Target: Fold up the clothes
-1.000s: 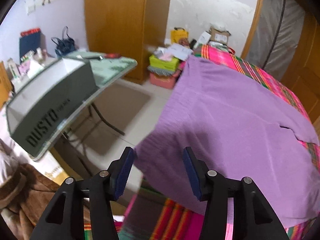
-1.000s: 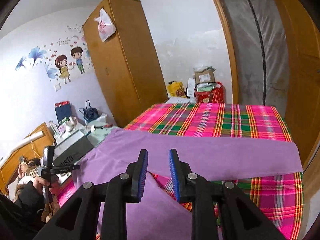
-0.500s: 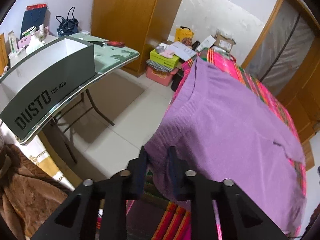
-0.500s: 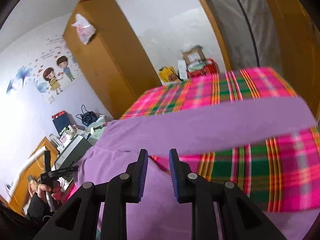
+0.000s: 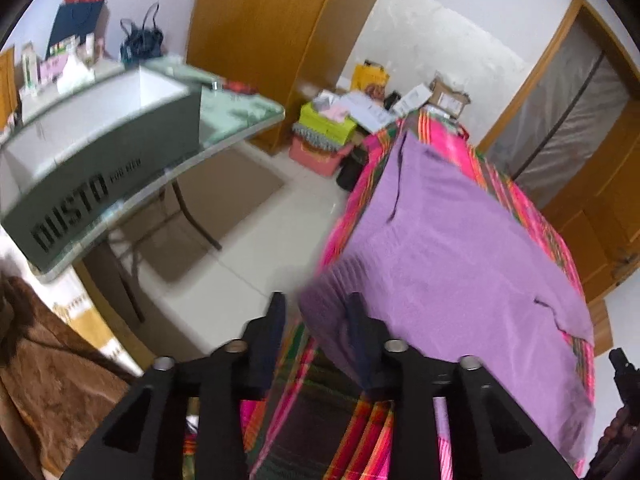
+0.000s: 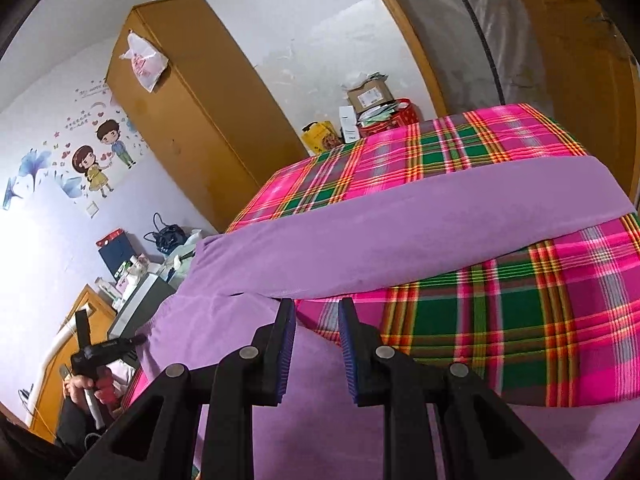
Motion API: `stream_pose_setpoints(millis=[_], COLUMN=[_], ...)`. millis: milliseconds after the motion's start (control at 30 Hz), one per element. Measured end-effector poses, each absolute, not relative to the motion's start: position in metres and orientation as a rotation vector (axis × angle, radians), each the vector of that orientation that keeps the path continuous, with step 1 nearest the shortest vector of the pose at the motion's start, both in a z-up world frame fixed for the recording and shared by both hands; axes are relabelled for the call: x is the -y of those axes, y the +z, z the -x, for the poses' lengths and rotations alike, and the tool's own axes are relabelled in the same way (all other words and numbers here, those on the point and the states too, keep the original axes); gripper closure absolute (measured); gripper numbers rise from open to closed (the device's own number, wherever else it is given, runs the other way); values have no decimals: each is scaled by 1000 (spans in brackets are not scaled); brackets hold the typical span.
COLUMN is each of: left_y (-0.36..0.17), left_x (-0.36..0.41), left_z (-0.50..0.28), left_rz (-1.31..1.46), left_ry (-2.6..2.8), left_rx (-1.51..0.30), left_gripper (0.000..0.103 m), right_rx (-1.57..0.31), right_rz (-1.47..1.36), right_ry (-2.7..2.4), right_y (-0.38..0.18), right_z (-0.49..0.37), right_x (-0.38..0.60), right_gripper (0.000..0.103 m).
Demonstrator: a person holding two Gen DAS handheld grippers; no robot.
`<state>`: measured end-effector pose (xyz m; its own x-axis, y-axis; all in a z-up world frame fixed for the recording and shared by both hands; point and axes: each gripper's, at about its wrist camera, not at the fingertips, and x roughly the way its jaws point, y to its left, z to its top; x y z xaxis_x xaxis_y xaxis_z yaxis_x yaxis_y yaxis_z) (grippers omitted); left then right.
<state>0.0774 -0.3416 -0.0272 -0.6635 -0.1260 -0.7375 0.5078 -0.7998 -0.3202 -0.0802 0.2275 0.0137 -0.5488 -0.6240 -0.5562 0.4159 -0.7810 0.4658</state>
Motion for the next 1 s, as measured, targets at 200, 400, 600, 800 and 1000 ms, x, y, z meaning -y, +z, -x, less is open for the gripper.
stream_pose_setpoints(millis=[200, 400, 600, 800, 1000], left_y=[19, 34, 6, -22, -30], left_x=[343, 337, 345, 352, 359], left_z=[-44, 46, 143, 192, 207], left_rz=[-959, -1064, -1259, -1351, -1327], left_ry=[-2555, -2668, -2644, -2584, -2541], left_rx=[-562, -407, -403, -393, -406], left_gripper=[53, 44, 44, 60, 96], right_rx=[377, 385, 400, 412, 423], right_rz=[-985, -989, -1014, -1037, -1060], right_ry=[-2281, -2269, -2291, -2331, -2334], right_y=[11, 9, 6, 6, 1], right_z=[84, 87, 88, 89, 101], right_x=[-218, -212, -216, -222, -220], right_gripper=[80, 80, 80, 80, 80])
